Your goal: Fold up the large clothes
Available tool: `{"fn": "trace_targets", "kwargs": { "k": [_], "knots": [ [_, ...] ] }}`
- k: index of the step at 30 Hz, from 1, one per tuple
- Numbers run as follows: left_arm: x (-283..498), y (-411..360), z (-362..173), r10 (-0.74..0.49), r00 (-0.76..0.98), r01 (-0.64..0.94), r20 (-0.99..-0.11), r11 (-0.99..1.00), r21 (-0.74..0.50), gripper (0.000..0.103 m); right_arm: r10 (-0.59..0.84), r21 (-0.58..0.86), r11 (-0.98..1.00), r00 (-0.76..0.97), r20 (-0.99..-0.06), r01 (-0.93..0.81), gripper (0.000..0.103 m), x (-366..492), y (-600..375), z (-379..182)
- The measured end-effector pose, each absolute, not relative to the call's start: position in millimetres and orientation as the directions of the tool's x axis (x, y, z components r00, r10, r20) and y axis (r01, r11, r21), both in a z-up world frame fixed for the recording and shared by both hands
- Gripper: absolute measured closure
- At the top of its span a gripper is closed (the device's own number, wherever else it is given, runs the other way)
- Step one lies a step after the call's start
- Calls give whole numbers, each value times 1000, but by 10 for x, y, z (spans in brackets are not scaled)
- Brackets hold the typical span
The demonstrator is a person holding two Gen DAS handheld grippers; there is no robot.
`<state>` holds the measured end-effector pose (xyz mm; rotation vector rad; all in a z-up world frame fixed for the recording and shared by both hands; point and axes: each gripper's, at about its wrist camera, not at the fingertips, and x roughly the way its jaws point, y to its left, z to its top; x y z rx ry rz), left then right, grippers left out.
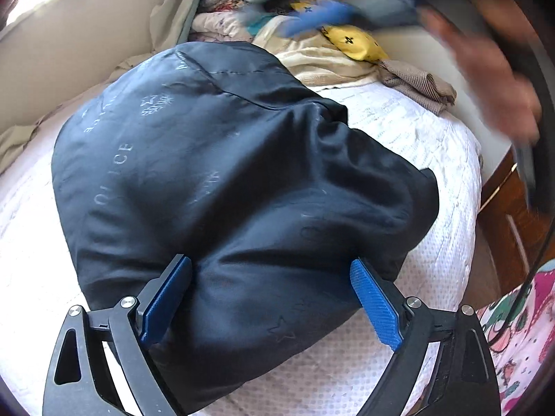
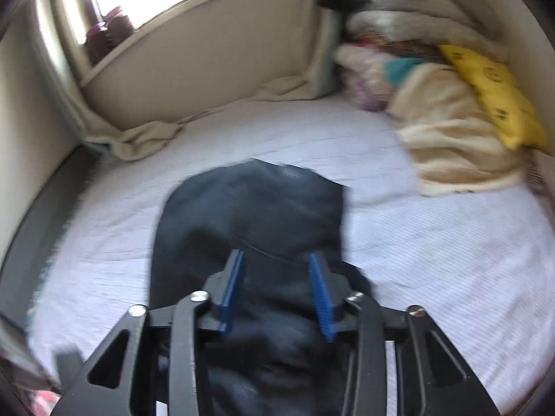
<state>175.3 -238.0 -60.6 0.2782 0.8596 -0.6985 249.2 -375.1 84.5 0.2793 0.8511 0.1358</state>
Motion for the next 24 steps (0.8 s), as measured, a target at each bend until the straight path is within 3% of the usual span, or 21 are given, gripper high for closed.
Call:
{"fn": "trace_targets", "kwargs": {
  "k": [3, 5, 12, 19, 24],
  "knots": [
    [1741, -2407, -630, -450, 449, 676, -772, 736, -36, 8, 273, 291, 955, 578, -769, -64, 87, 2947, -3504, 735],
    [1752, -2399, -626, -459, 440, 681, -772, 731, -46, 8, 269, 284, 958, 507, -819, -49, 87, 3253, -3428, 537],
    [1810, -2370, -658, -493, 413, 701, -766, 709, -78, 9, 153, 170, 985, 380, -912, 11, 101, 3733, -3383, -269],
    [1884, -2367, -681, -514, 393, 710, -763, 697, -104, 9, 137, 161, 987, 403, -905, 27, 103, 3869, -3510, -673],
    [1906, -2366, -694, -517, 388, 711, -763, 695, -108, 8, 160, 206, 977, 430, -889, 63, 103, 3847, -3615, -650]
  ]
}}
